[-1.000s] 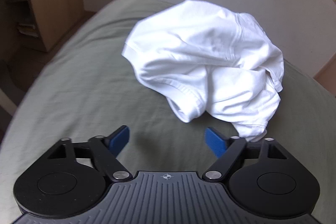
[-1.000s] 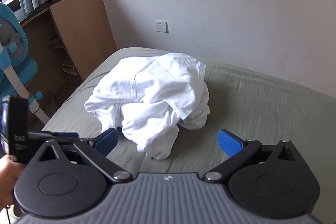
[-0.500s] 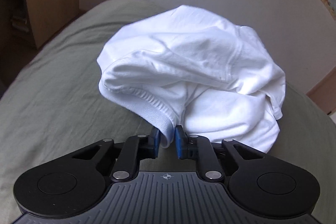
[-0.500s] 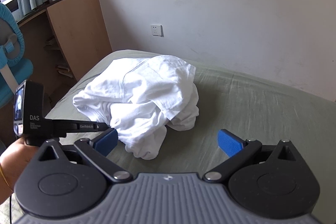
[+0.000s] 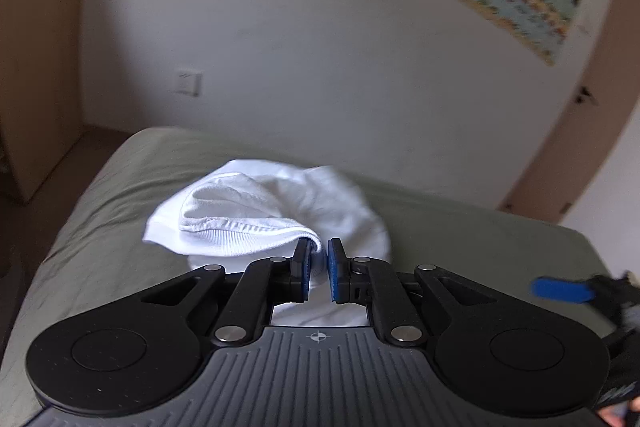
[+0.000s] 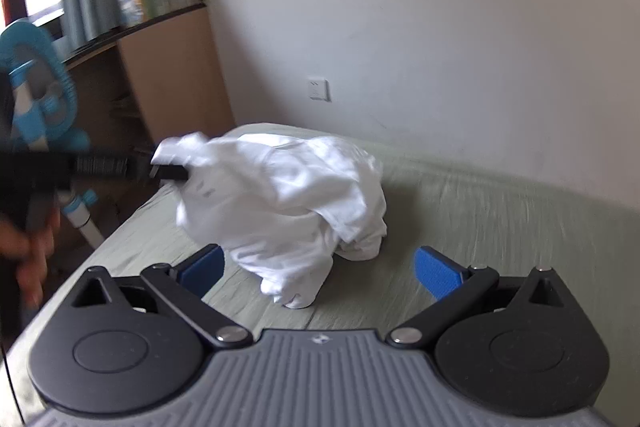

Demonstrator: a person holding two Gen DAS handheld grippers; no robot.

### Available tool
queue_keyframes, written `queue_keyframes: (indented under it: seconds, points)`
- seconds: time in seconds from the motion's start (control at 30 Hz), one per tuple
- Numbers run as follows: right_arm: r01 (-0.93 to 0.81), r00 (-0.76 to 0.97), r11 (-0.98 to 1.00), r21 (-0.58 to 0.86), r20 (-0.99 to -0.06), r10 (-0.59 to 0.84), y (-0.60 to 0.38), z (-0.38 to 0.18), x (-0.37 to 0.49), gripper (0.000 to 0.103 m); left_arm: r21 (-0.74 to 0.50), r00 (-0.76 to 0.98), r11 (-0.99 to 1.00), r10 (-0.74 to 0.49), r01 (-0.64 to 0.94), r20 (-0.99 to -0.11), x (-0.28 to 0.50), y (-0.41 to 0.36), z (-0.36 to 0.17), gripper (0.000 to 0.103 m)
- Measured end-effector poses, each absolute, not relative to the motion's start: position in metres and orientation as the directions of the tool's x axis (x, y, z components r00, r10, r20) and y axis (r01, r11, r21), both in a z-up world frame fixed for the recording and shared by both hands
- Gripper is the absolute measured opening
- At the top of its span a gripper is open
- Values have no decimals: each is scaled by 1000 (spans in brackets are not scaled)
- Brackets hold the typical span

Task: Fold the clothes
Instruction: 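Grasp the white T-shirt hem with the left gripper and lift it, then grasp the T-shirt with the right gripper while the left gripper holds its edge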

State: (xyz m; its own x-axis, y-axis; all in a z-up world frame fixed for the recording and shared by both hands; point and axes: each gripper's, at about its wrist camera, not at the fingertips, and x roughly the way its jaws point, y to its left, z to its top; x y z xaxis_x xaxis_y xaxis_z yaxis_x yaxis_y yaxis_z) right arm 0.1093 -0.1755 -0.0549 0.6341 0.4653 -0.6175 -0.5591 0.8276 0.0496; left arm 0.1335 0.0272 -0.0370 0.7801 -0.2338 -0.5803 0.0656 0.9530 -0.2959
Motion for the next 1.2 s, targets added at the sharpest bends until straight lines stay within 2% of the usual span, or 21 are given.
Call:
queue_keyframes:
  seconds: [0.07, 0.2, 0.3, 0.4, 0.5, 0.53, 0.57, 0.6, 0.73, 0.8, 0.83, 1.0, 1.07, 1.2]
  points:
    - [-578, 644, 815, 25, -600, 475, -178, -50, 102, 102, -283, 769, 949, -286, 142, -571, 138, 5, -19, 3]
    - [-584, 671, 812, -2, -564, 481, -184, -39, 93, 102, -250, 741, 933, -357, 258, -569, 156, -34, -3, 3]
    - [-579, 681, 815, 20, -538, 497, -194, -32, 92, 102, -224, 724, 922, -387, 316, -571, 165, -61, 3, 3]
    - [-560, 692, 827, 49, -520, 500, -207, -27, 90, 98, -256, 695, 893, -450, 370, -561, 172, -89, 7, 0]
    - [-531, 700, 845, 65, -528, 481, -226, -26, 90, 96, -239, 668, 861, -502, 450, -550, 170, -126, 13, 0]
    - [-521, 703, 851, 69, -531, 474, -232, -26, 91, 87, -194, 671, 859, -494, 473, -553, 170, -141, 15, 0]
    - [-511, 705, 856, 73, -535, 466, -239, -26, 91, 71, -159, 674, 864, -477, 478, -564, 172, -151, 14, 1]
    - [-501, 707, 862, 78, -538, 459, -245, -26, 91, 68, -127, 677, 867, -460, 482, -574, 174, -161, 14, 3]
    - [-464, 690, 878, 119, -572, 443, -270, -38, 91, 67, -81, 683, 903, -376, 422, -626, 181, -154, -3, 7]
    - [-454, 683, 884, 111, -594, 425, -275, -48, 91, 70, -68, 680, 929, -314, 363, -663, 182, -136, -20, 25]
    - [-450, 679, 886, 110, -602, 420, -275, -52, 91, 75, -69, 672, 946, -276, 318, -687, 186, -126, -34, 28]
    - [-466, 643, 875, 134, -628, 439, -267, -80, 97, 77, -59, 617, 975, -180, 212, -766, 197, -85, -87, 29]
    - [-487, 625, 862, 142, -633, 457, -256, -85, 101, 83, -44, 596, 983, -144, 179, -790, 202, -62, -109, 30]
    - [-550, 574, 820, 161, -640, 511, -232, -102, 105, 84, -46, 591, 989, -119, 138, -798, 204, -33, -125, 32]
